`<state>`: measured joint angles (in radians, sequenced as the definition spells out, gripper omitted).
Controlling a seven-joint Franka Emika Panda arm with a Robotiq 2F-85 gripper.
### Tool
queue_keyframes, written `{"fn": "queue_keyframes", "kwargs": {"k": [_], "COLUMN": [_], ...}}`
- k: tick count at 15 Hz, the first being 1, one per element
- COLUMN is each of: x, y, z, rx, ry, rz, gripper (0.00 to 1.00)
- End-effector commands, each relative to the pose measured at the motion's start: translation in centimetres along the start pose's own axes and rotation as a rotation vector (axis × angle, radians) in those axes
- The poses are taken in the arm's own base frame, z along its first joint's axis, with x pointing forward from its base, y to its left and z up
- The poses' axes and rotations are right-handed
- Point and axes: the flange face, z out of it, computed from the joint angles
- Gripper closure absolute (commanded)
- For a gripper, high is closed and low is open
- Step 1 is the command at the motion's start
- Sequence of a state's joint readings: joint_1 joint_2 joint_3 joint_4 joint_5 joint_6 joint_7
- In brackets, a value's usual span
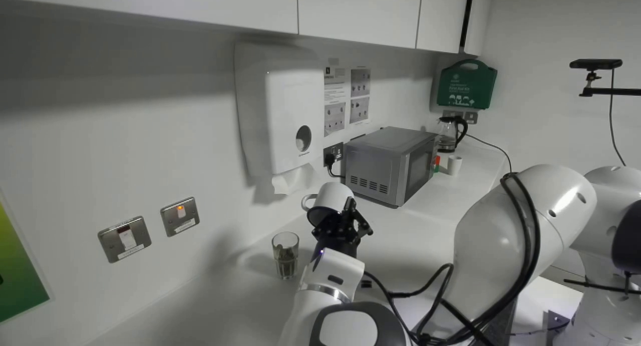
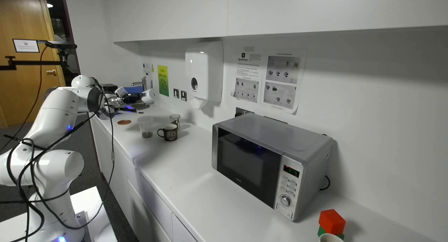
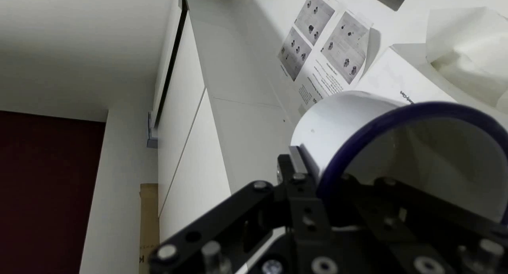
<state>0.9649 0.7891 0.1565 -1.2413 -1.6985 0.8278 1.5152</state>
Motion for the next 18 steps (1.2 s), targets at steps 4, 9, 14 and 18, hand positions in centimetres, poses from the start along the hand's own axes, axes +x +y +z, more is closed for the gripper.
{"fn": "queue_keyframes", "kwargs": {"k": [4,9,14,18], "x": [2.9,4.2,4.5,4.4], "y": [1.7,2.5,2.3,2.1], "z": [1.6,3.4,4.6,5.2], "rx": [0.078,0.143,0.202,0.242], "ry": [-0.164,-0.307,-0.441,-0.551], "rz": [0.012,0.029,0.041,0.058], "gripper": [0.98,0.98,0.98,0.98]}}
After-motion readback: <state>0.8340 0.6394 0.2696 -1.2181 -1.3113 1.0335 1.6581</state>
